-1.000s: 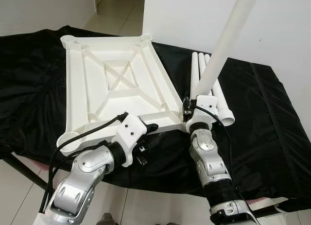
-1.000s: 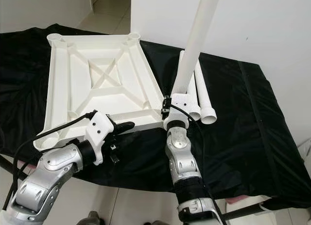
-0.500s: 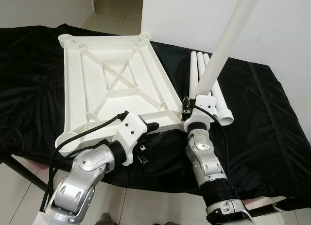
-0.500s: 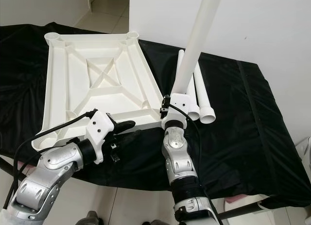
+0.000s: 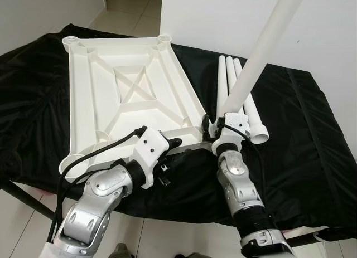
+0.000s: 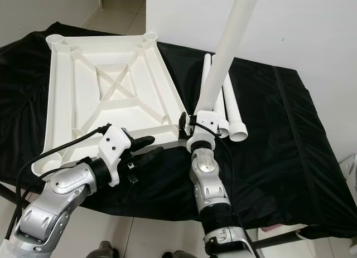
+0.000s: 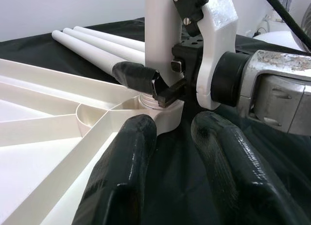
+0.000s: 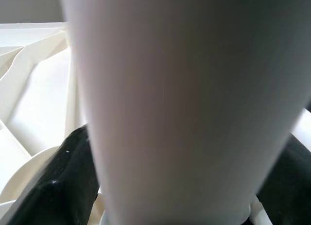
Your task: Building children table
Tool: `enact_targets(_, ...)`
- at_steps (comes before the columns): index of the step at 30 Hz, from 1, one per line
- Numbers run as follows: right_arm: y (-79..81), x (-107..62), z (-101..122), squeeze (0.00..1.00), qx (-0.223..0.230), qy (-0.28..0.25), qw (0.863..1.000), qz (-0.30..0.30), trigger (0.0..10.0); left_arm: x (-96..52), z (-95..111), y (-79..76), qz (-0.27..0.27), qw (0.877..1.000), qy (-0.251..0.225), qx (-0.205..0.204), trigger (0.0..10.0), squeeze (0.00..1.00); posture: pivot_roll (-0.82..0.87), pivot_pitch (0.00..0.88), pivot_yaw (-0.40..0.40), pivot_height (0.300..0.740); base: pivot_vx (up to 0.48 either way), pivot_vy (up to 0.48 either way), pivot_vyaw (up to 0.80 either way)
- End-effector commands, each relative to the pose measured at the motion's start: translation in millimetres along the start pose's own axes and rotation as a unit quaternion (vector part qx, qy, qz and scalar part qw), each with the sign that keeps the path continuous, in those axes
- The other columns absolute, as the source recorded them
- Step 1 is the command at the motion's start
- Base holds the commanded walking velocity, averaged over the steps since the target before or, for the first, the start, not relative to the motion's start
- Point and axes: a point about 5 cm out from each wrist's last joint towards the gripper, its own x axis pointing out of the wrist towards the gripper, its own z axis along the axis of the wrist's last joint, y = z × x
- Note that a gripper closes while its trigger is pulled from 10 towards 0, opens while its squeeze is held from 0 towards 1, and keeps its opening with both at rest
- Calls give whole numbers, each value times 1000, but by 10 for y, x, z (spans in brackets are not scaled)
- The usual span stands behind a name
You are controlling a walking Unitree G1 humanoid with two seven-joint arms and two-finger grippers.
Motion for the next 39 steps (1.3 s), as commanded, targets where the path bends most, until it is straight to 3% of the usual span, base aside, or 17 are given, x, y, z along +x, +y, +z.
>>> enact_targets(1, -49, 22, 65, 1000, 3, -15, 1000, 7, 10000, 23, -1, 10, 18, 1000, 0, -3, 10000, 0, 174, 68, -105, 740, 0, 0, 0)
enact_targets(2, -67, 33, 84, 1000, 2, -19, 1000, 19, 10000, 26, -4, 9, 17, 1000, 0, -4, 10000, 0, 173, 66, -105, 740, 0, 0, 0)
enact_targets(3, -84, 41, 105, 0, -8, -25, 999, 35, 10000, 27, -18, 7, 17, 1000, 2, -5, 10000, 0, 173, 64, -105, 740, 0, 0, 0)
enact_targets(13, -265, -1, 95, 0, -37, -19, 987, 152, 10000, 70, -120, 4, 27, 999, 17, 4, 10000, 0, 173, 61, -103, 740, 0, 0, 0)
enact_targets(16, -310, -20, 73, 0, -48, -12, 980, 193, 10000, 87, -167, -15, 25, 999, 25, 4, 10000, 0, 169, 54, -99, 740, 0, 0, 0)
enact_targets(17, -328, -55, 47, 0, -59, 0, 967, 246, 10000, 104, -180, -29, 23, 999, 27, 3, 10000, 0, 167, 50, -97, 740, 0, 0, 0)
enact_targets(18, -351, -58, 39, 0, -66, 3, 963, 260, 10000, 108, -177, -28, 22, 999, 27, 2, 10000, 0, 165, 46, -96, 740, 0, 0, 0)
enact_targets(31, -506, 13, 45, 0, -83, 20, 940, 330, 10000, 148, -161, -52, 8, 1000, 21, 7, 10000, 0, 166, 25, -90, 740, 0, 0, 0)
enact_targets(32, -512, 21, 35, 0, -80, 23, 939, 334, 8353, 153, -159, -56, 6, 1000, 20, 7, 10000, 0, 166, 25, -90, 740, 0, 0, 0)
enact_targets(33, -519, 31, 19, 0, -76, 28, 939, 335, 4157, 157, -156, -60, 5, 1000, 20, 7, 10000, 0, 167, 23, -89, 740, 0, 0, 0)
enact_targets(35, -528, 39, 6, 0, -73, 31, 939, 336, 3804, 159, -154, -64, 4, 1000, 19, 7, 10000, 0, 167, 23, -89, 740, 0, 0, 0)
enact_targets(36, -535, 45, -16, 0, -71, 36, 938, 337, 0, 160, -152, -67, 3, 1000, 19, 7, 10000, 0, 169, 21, -88, 740, 0, 0, 0)
enact_targets(39, -548, 49, -76, 0, -61, 49, 939, 335, 0, 161, -149, -74, 1, 1000, 18, 6, 10000, 0, 169, 21, -86, 740, 0, 0, 0)
